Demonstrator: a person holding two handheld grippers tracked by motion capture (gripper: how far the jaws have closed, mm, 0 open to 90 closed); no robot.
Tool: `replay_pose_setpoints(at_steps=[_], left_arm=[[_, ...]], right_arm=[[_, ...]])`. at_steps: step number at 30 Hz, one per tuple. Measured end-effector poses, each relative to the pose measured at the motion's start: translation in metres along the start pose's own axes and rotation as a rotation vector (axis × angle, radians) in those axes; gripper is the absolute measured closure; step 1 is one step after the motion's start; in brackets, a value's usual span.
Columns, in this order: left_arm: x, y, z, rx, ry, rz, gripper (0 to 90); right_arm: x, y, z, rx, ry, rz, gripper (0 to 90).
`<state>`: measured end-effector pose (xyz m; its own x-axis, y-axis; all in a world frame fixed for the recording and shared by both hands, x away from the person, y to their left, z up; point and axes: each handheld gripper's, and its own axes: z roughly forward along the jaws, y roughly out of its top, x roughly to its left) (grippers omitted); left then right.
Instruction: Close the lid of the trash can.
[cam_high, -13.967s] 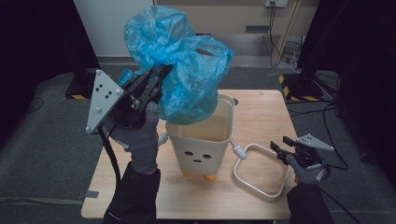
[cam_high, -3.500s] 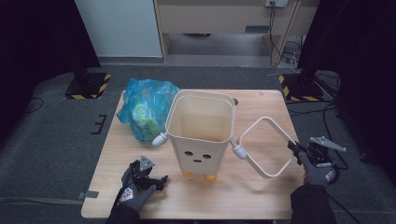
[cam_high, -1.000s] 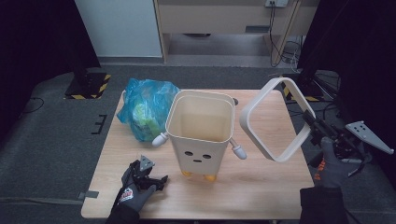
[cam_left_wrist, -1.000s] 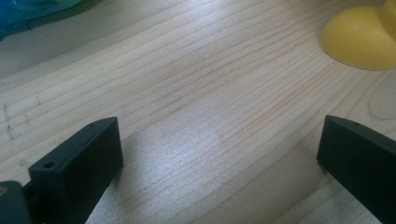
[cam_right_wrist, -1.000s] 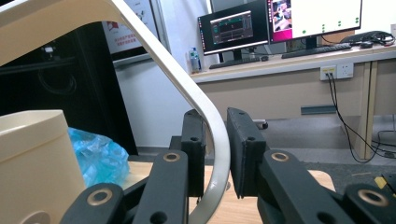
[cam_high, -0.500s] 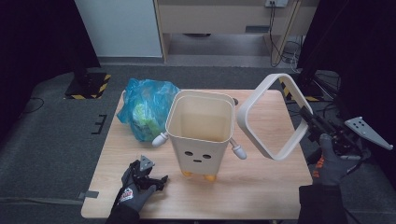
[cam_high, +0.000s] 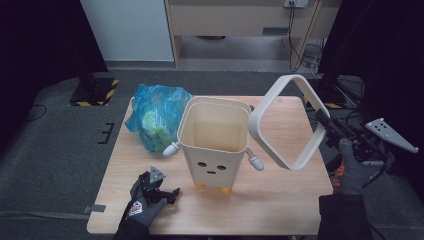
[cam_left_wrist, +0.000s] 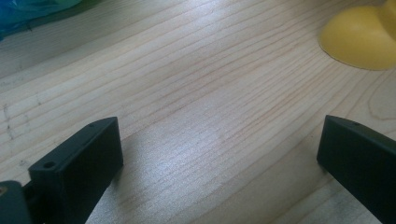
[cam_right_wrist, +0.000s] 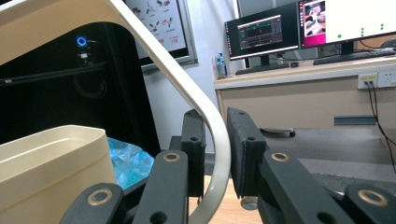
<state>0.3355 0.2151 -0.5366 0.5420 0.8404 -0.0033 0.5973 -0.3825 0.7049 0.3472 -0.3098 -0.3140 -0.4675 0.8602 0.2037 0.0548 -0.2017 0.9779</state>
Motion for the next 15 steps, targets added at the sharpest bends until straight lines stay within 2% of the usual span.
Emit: replay_pose_setpoints(at_steps=[7, 15], left_arm=[[0.0, 0.0, 0.0, 0.0, 0.0, 0.0, 0.0], [0.0, 0.0, 0.0, 0.0, 0.0, 0.0, 0.0]], right_arm=[[0.006, 0.005, 0.008, 0.003, 0.022, 0.003, 78.1], [0.016, 0.016, 0.018, 0.009, 0.07, -0.011, 78.0]])
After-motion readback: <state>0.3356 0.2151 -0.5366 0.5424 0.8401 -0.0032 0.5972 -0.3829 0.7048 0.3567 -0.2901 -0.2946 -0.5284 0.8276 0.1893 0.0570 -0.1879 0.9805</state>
